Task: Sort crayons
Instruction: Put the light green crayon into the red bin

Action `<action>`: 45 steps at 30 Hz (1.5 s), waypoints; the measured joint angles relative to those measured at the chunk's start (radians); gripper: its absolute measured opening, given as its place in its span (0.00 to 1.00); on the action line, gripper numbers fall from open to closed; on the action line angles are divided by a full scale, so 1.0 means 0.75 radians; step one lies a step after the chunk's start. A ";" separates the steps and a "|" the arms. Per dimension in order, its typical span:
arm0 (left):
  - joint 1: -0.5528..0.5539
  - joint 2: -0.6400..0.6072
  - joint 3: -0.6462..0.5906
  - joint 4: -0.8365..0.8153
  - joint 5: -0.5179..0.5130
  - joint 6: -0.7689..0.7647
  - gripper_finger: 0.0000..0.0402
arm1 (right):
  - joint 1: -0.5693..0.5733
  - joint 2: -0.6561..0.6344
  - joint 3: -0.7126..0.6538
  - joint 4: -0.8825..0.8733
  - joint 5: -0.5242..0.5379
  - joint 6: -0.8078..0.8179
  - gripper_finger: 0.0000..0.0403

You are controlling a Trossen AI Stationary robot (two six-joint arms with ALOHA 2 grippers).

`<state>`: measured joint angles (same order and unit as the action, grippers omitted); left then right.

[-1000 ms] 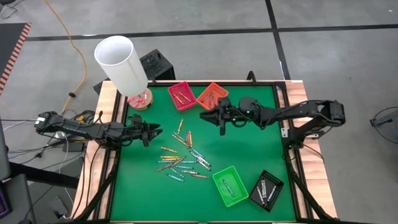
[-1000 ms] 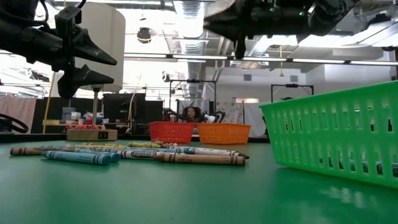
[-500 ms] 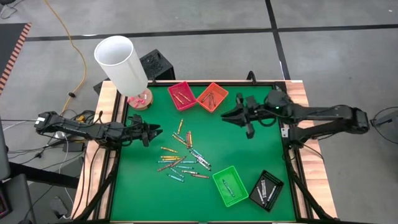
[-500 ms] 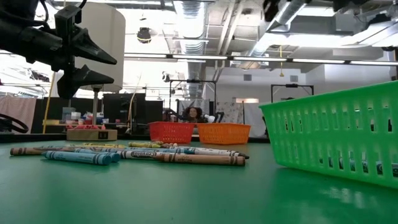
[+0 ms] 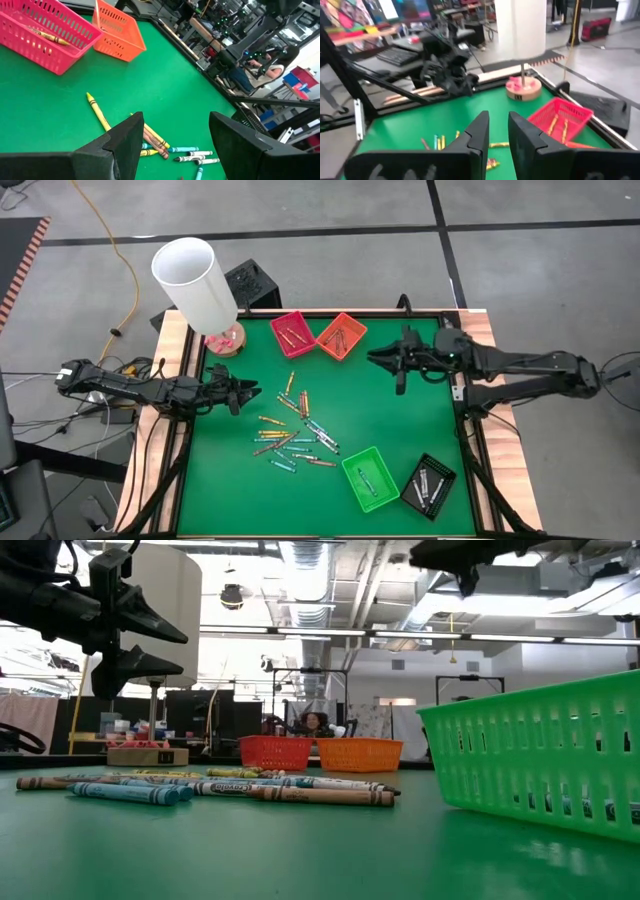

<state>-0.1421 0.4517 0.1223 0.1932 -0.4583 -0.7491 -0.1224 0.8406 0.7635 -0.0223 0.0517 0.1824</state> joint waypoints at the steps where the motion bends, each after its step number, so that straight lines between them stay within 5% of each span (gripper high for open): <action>1: 0.000 0.000 0.000 0.000 0.000 0.003 0.54 | 0.006 0.009 0.000 -0.008 0.006 -0.001 0.20; 23: -0.001 0.000 0.000 -0.002 -0.133 0.042 0.54 | 0.089 0.128 -0.001 0.207 -0.021 -0.006 0.20; 34: -0.001 0.000 0.000 -0.002 -0.023 -0.001 0.54 | 0.168 0.025 -0.001 0.217 -0.048 -0.238 0.20; 45: -0.001 0.000 0.000 -0.004 -0.059 0.014 0.54 | 0.168 0.033 -0.001 0.206 -0.033 -0.245 0.20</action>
<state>-0.1425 0.4517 0.1223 0.1900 -0.5026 -0.7383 0.0034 0.8651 0.7631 0.1320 0.0268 -0.0013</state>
